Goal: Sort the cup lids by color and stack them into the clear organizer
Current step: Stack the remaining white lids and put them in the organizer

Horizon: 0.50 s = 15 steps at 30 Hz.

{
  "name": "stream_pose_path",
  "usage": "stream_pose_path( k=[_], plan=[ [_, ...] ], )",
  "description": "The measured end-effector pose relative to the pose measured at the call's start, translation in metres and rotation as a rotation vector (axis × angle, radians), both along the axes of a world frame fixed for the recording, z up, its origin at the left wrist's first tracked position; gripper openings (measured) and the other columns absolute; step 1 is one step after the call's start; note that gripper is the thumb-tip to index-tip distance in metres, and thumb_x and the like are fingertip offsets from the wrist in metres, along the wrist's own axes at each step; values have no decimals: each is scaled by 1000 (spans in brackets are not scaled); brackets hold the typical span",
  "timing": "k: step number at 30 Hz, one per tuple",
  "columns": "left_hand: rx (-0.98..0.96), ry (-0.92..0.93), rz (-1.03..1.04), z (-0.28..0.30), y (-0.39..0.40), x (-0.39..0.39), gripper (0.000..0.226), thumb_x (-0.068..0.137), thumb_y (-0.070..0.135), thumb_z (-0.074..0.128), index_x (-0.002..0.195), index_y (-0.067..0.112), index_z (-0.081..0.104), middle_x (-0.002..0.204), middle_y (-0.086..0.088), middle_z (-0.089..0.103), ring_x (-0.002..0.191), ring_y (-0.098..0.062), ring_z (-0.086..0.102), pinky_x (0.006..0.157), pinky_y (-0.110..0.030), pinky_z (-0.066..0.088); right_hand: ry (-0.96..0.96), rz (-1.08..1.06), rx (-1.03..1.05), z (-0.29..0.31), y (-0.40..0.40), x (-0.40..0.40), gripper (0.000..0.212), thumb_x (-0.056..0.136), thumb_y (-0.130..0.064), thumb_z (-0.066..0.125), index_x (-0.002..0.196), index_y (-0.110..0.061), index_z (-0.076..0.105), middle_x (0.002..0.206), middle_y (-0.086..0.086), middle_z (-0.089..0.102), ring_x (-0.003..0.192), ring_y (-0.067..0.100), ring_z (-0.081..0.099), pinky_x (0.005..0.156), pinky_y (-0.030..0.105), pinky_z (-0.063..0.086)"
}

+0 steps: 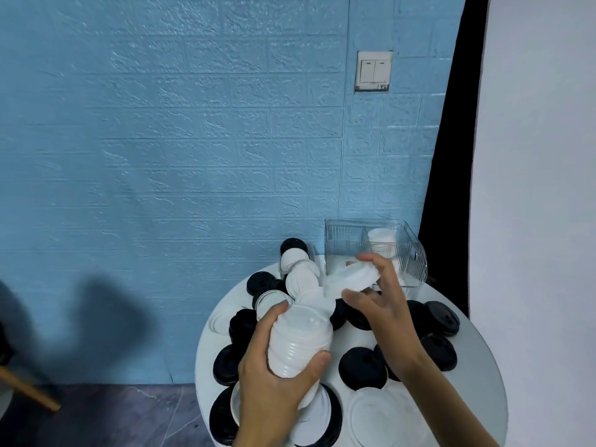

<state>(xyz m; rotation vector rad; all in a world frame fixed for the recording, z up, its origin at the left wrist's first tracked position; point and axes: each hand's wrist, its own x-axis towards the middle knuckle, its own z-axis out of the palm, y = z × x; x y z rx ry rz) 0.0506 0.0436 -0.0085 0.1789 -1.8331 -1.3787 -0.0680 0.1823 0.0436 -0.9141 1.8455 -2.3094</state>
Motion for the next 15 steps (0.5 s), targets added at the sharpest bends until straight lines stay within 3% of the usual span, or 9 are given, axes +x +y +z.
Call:
stream_pose_path(
  k=[3,6,9,11,13,15],
  plan=[
    [-19,32,-11,1,8,0,77,52,51,85,124,52,55,121,26,65,109,-2,65,84,-7,47,-9,160,-93,1,-14,24,56,63,-18,83,110,-15,52,114,5,67,96,16,69,81,30,57],
    [6,61,-1,0,10,1,78,51,52,87,122,56,54,117,19,70,105,-8,69,80,-13,53,1,194,-27,-8,-26,36,59,63,-15,86,108,-12,46,122,2,65,108,25,67,88,38,58],
    [48,94,11,1,10,2,81,48,48,87,121,54,52,115,22,69,101,-6,70,76,-11,52,7,173,40,-14,-30,40,54,64,-23,84,109,-20,56,119,-4,65,110,25,64,89,40,56],
    [53,91,25,2,9,3,93,47,46,87,130,52,47,114,21,69,101,-5,70,76,-13,53,34,140,108,-15,-31,43,49,65,-31,81,110,-26,63,117,-7,64,115,23,61,98,46,53],
    [40,56,14,3,7,5,106,48,49,87,140,59,36,118,19,70,104,-5,70,81,-16,54,94,142,157,-18,-31,43,45,67,-33,79,109,-27,67,121,-11,62,121,15,58,104,38,48],
    [-8,26,-4,3,5,7,105,54,56,84,142,66,29,131,18,65,116,-3,65,92,-23,54,128,178,189,-16,-29,44,42,70,-34,79,111,-29,68,126,-13,59,128,11,54,106,27,43]
  ],
)
